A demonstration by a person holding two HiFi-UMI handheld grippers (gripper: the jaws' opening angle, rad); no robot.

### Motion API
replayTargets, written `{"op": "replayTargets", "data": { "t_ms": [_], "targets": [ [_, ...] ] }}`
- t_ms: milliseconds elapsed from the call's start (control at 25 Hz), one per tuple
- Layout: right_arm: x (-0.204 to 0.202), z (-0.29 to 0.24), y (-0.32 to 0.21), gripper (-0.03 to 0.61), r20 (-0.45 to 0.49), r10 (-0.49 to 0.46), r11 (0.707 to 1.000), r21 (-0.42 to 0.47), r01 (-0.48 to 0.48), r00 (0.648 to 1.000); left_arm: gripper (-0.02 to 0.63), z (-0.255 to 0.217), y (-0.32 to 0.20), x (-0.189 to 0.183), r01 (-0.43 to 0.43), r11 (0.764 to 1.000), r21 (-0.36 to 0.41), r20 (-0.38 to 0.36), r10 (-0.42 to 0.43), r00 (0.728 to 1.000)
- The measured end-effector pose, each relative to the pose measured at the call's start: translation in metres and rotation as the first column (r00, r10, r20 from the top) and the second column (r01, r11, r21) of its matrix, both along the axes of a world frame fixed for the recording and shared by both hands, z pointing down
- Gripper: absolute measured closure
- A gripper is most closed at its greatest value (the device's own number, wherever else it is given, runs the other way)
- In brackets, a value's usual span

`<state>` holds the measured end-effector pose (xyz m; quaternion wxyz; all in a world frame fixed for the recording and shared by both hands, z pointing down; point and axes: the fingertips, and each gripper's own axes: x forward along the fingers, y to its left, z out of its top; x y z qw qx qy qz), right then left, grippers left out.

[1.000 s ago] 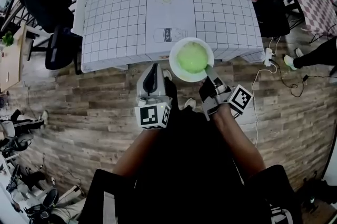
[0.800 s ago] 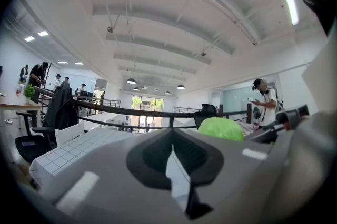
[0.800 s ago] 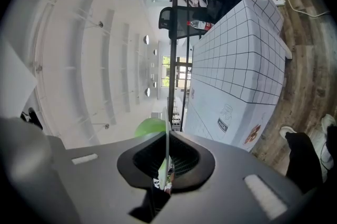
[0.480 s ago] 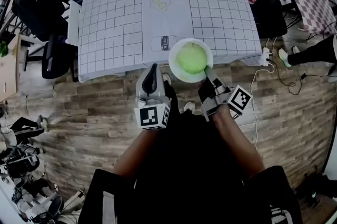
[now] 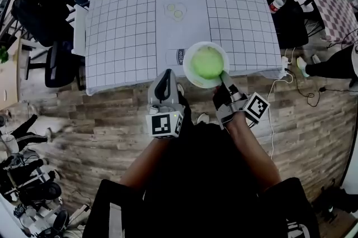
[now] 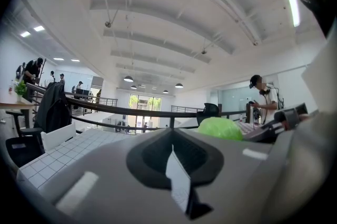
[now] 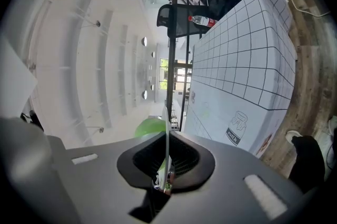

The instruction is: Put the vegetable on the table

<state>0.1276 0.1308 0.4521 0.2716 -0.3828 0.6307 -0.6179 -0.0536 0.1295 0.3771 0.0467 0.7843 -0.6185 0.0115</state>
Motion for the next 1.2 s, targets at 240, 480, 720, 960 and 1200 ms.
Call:
{"op": "replayTargets", "data": {
  "t_ms": [240, 480, 720, 960, 1200],
  "targets": [
    [-0.009, 0.001, -0.032, 0.568, -0.008, 0.018, 0.999, -0.030, -0.018, 1.000, 0.606, -0.001, -0.035, -0.007, -0.008, 1.000, -0.008, -0.010, 0.008, 1.000],
    [-0.027, 0.003, -0.064, 0.568, 0.002, 0.035, 0.999, -0.033, -0.035, 0.999, 0.606, 0.003, -0.067, -0.020, -0.033, 0.999, -0.022, -0.013, 0.033, 0.999],
    [-0.038, 0.002, -0.087, 0.568, -0.008, 0.047, 0.999, -0.019, -0.047, 0.999, 0.606, 0.004, -0.090, -0.033, -0.060, 0.998, -0.036, -0.026, 0.059, 0.998],
    [-0.054, -0.003, -0.125, 0.568, -0.012, 0.073, 0.997, -0.023, -0.073, 0.997, 0.606, -0.003, -0.129, -0.047, -0.082, 0.997, -0.017, -0.011, 0.081, 0.997],
    [-0.066, -0.004, -0.152, 0.568, -0.013, 0.116, 0.993, -0.024, -0.116, 0.993, 0.606, 0.002, -0.156, -0.060, -0.132, 0.991, -0.029, -0.021, 0.132, 0.991]
  ]
}}
